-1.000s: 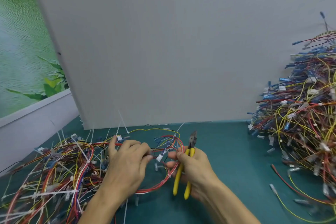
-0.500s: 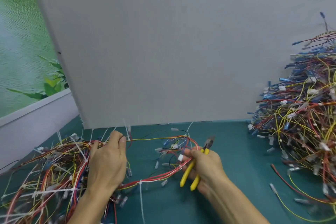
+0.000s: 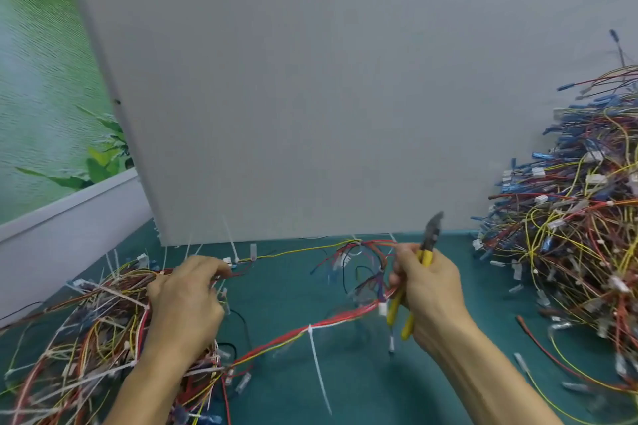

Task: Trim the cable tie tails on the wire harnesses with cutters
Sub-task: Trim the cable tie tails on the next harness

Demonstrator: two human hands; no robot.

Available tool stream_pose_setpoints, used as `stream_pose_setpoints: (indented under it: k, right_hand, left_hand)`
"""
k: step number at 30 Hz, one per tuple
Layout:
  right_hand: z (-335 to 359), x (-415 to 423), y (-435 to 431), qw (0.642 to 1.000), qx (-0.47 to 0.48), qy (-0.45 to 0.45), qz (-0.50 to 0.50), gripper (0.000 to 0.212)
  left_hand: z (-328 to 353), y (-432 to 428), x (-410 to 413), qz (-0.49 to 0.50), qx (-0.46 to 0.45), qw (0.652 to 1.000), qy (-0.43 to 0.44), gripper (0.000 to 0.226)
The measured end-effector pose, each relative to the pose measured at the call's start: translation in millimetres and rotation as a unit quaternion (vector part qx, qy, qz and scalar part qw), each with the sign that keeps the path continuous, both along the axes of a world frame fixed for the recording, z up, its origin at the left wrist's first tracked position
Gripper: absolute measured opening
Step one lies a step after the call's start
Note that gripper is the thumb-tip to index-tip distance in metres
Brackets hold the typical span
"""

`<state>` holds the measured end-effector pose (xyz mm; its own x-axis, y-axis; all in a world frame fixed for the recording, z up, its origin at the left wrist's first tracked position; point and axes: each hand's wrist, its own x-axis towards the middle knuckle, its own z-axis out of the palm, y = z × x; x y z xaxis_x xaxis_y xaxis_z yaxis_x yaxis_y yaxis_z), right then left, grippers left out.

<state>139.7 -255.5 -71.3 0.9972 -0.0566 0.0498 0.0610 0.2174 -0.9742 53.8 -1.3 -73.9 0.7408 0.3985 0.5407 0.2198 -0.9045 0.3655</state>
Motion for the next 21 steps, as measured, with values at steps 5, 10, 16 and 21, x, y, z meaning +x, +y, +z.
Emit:
stream_pose_setpoints:
  k: [5, 10, 16, 21]
  right_hand:
    - [11.7, 3.0, 4.8, 1.000, 0.027, -0.005, -0.005, 0.029]
    - [36.8, 10.3, -8.3, 0.990, 0.116, -0.056, -0.064, 0.028]
    - [49.9, 30.6, -56.9, 0.968, 0.213, -0.019, -0.131, 0.034]
    - [42.3, 53.1, -107.3, 0.942, 0.221, 0.029, -0.253, 0.035]
  left_hand:
    - [-9.8, -7.9, 5.3, -0.001, 0.136, 0.951, 0.278, 0.055]
    - [-24.6, 14.4, 4.0, 0.004, 0.088, 0.948, 0.306, 0.056]
    - [-27.9, 44.2, -6.6, 0.023, 0.023, 0.967, 0.253, 0.038]
    - [-28.3, 54.9, -15.7, 0.095, -0.064, 0.967, 0.225, 0.036]
